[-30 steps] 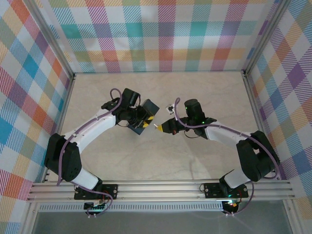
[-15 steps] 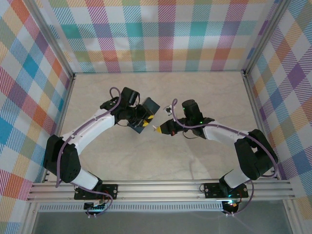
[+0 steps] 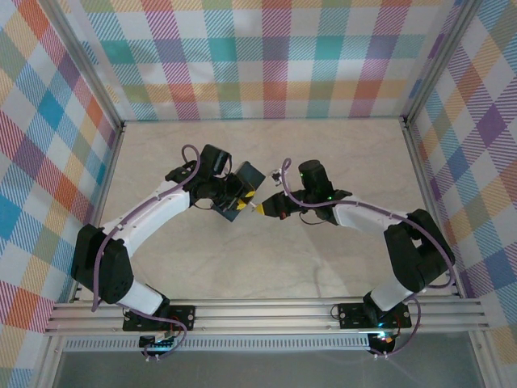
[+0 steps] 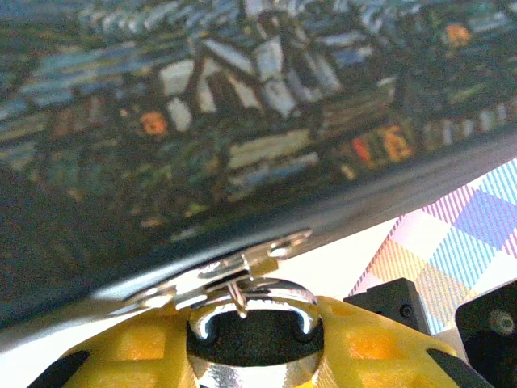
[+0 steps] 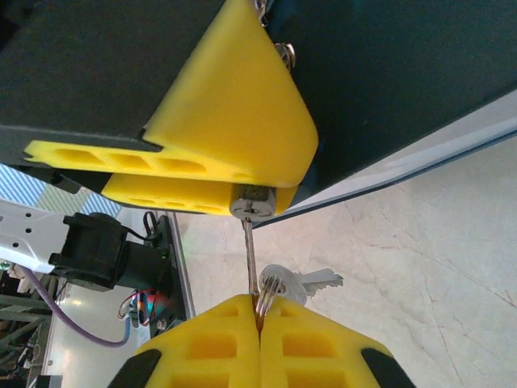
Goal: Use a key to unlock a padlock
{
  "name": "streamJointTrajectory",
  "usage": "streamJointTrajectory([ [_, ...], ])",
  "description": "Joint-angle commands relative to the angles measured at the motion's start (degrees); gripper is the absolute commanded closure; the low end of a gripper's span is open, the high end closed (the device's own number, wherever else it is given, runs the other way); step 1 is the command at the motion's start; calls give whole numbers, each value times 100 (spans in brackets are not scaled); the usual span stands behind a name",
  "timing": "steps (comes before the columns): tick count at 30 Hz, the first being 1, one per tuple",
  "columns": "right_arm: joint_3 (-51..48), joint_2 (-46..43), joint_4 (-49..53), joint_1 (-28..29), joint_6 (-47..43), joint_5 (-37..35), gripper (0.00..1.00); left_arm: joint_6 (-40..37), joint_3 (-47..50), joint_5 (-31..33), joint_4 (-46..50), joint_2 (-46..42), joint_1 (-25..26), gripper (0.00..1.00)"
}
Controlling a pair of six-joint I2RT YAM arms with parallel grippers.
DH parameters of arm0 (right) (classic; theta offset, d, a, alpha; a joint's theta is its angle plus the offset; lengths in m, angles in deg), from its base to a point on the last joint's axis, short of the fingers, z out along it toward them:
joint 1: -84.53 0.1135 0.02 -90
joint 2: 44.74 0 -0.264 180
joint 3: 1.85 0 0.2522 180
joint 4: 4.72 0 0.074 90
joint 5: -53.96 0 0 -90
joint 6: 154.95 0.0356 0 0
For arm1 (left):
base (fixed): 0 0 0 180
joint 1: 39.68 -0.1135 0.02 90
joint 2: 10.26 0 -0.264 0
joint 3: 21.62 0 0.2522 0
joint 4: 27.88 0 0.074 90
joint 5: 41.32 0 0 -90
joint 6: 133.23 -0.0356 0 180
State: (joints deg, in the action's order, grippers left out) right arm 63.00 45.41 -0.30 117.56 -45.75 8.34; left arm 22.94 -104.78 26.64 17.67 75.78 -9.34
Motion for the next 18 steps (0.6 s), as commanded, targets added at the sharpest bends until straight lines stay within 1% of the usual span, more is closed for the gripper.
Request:
streamJointTrajectory([
  [1, 164, 44, -113, -15, 15, 44, 100, -139, -135, -120, -51, -280, 50, 91],
  [12, 235, 143, -302, -42, 154, 53, 100, -105, 6, -107, -103, -337, 85, 91],
  [18, 196, 43, -330, -68, 140, 49, 100, -105, 16, -68, -75, -343, 85, 91],
])
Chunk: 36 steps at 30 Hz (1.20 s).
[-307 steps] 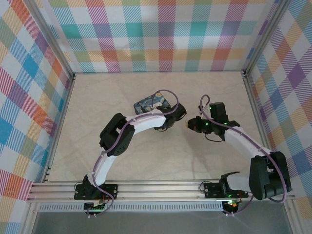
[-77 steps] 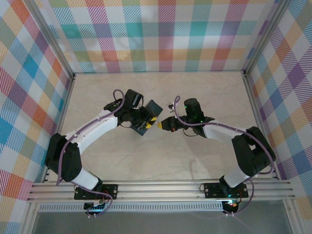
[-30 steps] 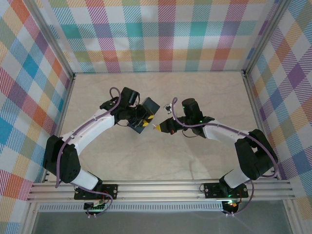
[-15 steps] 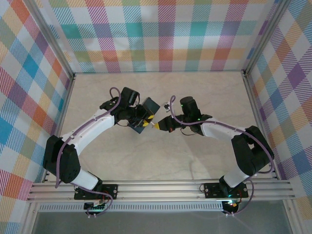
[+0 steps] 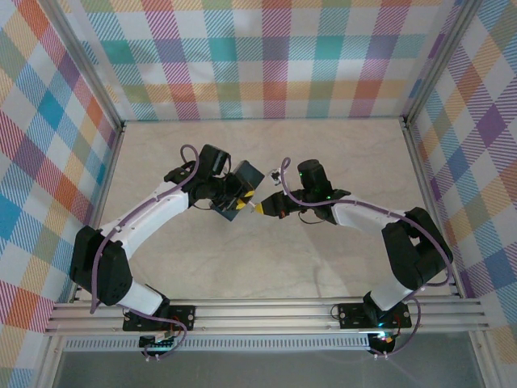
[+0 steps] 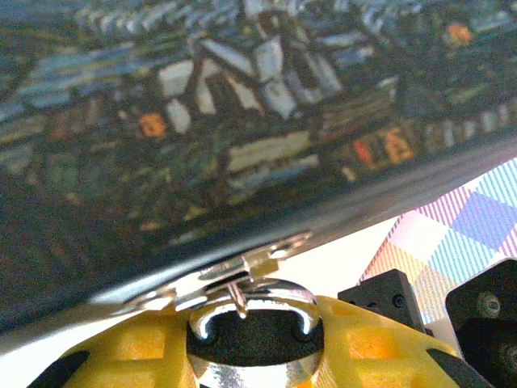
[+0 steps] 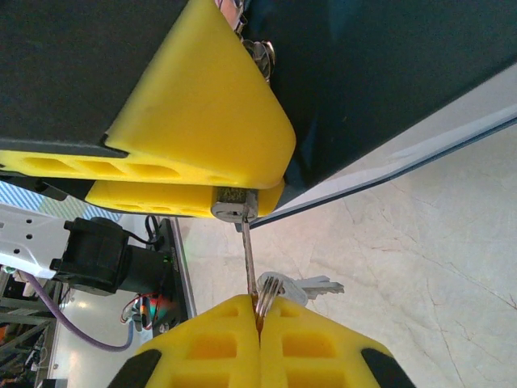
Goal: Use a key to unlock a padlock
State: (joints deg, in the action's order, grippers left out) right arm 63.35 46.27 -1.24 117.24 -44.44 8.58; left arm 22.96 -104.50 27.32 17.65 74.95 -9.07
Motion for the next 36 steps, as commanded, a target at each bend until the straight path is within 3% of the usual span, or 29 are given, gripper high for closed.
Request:
streamJointTrajectory([
  [1, 141, -72, -224, -37, -3, 15, 100, -107, -13, -132, -66, -256, 59, 92],
  [36, 55, -291, -402, -37, 41, 162, 100, -114, -68, -122, -136, -154, 85, 92],
])
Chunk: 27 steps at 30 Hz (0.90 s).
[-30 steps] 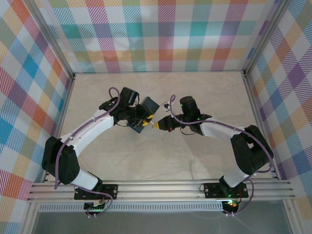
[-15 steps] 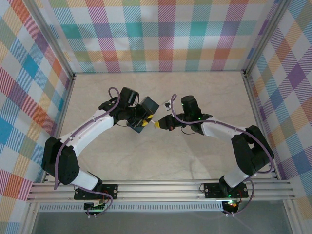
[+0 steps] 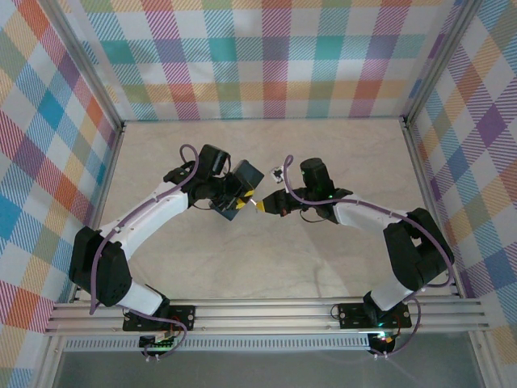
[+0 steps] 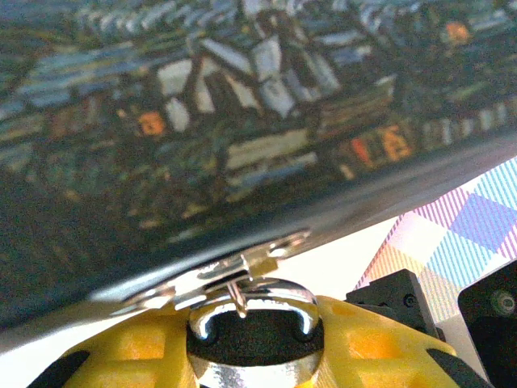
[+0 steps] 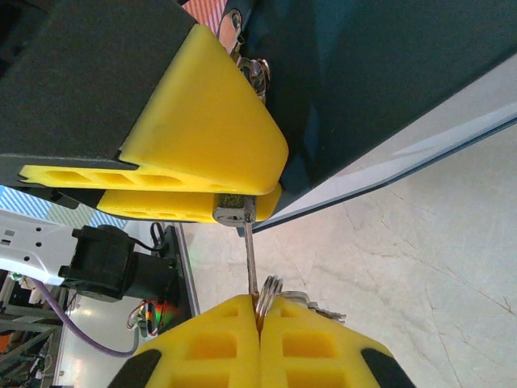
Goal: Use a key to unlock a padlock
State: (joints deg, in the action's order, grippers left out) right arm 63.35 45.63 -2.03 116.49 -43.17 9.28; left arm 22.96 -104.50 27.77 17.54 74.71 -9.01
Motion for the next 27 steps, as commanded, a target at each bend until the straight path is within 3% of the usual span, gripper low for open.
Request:
streamJointTrajectory([
  [1, 50, -230, -295, 38, -86, 52, 100, -115, -92, -185, -125, -112, 79, 92],
  [27, 683, -81, -72, 91, -186, -522, 100, -80, 52, -83, -57, -171, 292, 93],
])
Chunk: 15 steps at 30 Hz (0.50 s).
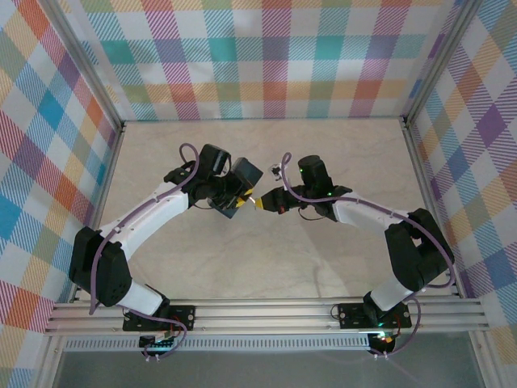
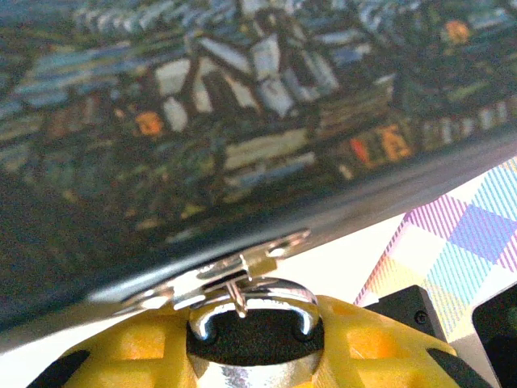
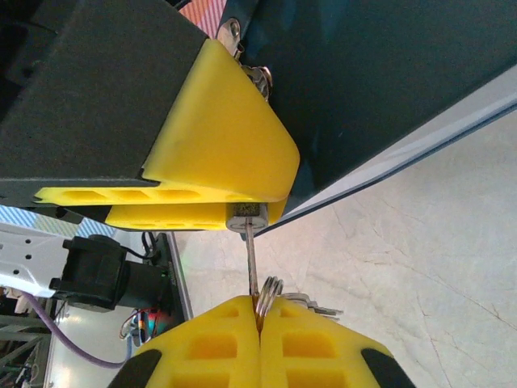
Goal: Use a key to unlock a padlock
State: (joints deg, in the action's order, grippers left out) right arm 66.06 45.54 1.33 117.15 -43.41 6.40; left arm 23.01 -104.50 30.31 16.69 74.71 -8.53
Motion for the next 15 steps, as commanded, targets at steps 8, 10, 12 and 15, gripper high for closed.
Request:
streamJointTrajectory([
  [8, 659, 20, -428, 132, -171, -170, 100, -12, 134, -429, -100, -98, 303, 93],
  [10, 717, 34, -393, 238, -339, -185, 100, 18, 150, -466, -136, -85, 308, 93],
  [12, 720, 34, -394, 318, -476, -201, 100, 21, 113, -498, -127, -64, 295, 93],
  [15, 709, 32, -406, 368, -581, -269, 100, -6, 40, -560, -74, -6, 286, 93],
])
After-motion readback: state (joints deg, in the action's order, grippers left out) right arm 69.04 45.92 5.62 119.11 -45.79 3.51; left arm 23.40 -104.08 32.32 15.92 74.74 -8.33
